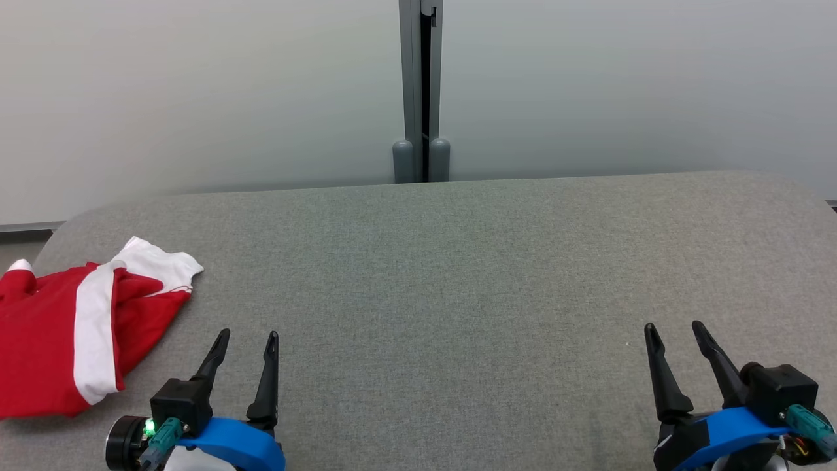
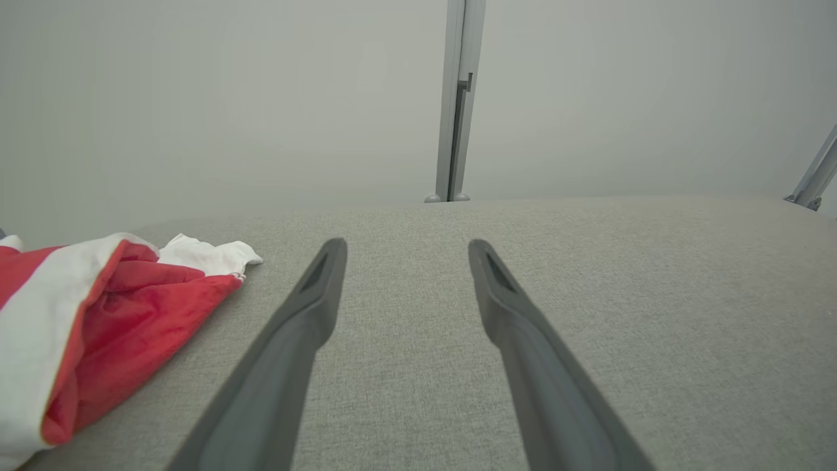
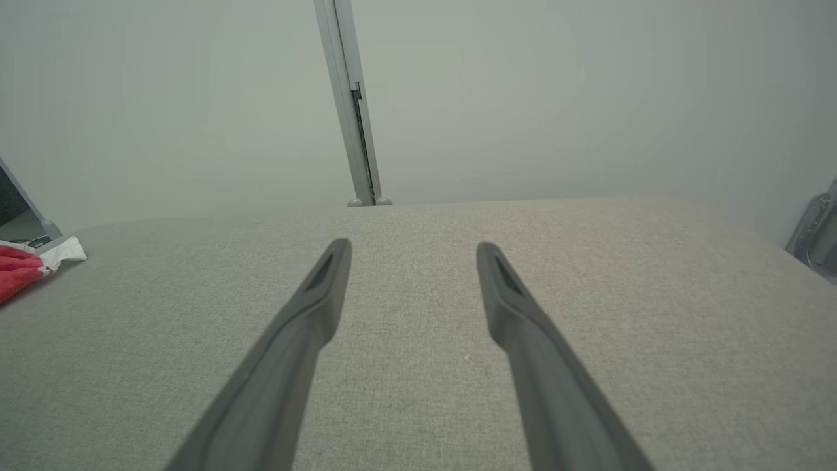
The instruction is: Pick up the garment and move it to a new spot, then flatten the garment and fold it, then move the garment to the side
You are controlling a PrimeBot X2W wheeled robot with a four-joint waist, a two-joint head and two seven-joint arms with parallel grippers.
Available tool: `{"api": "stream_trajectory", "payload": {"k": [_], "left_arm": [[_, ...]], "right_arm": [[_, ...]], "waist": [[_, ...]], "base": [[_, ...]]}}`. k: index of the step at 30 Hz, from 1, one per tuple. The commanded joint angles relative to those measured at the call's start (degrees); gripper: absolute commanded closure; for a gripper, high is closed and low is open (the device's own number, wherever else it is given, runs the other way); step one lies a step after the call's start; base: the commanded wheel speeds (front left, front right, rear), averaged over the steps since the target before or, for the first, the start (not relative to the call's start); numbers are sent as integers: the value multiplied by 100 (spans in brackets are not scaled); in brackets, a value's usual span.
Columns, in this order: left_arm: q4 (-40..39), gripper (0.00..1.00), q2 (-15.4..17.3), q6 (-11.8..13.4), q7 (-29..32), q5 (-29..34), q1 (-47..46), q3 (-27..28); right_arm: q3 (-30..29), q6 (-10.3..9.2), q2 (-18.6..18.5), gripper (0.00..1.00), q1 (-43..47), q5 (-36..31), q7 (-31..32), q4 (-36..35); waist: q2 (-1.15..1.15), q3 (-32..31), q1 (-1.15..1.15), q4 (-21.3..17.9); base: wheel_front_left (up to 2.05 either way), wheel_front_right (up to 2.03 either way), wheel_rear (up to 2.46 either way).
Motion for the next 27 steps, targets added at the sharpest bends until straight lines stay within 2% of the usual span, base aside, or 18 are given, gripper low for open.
{"api": "stream_trajectory", "payload": {"k": [1, 18, 27], "left_arm": [[26, 0, 43, 42, -61, 117, -84, -27], [132, 0, 7, 87, -95, 113, -110, 3], [119, 0, 7, 191, -95, 102, -181, 115]], "right_arm": [[-6, 12, 4, 0, 37, -121, -30, -23], [-34, 8, -26, 0, 55, -134, -21, -54], [15, 8, -55, 0, 71, -173, -5, -221]], "waist": [[0, -1, 0, -6], [0, 9, 0, 18], [0, 38, 0, 381]], "base": [[0, 0, 0], [0, 0, 0], [0, 0, 0]]}}
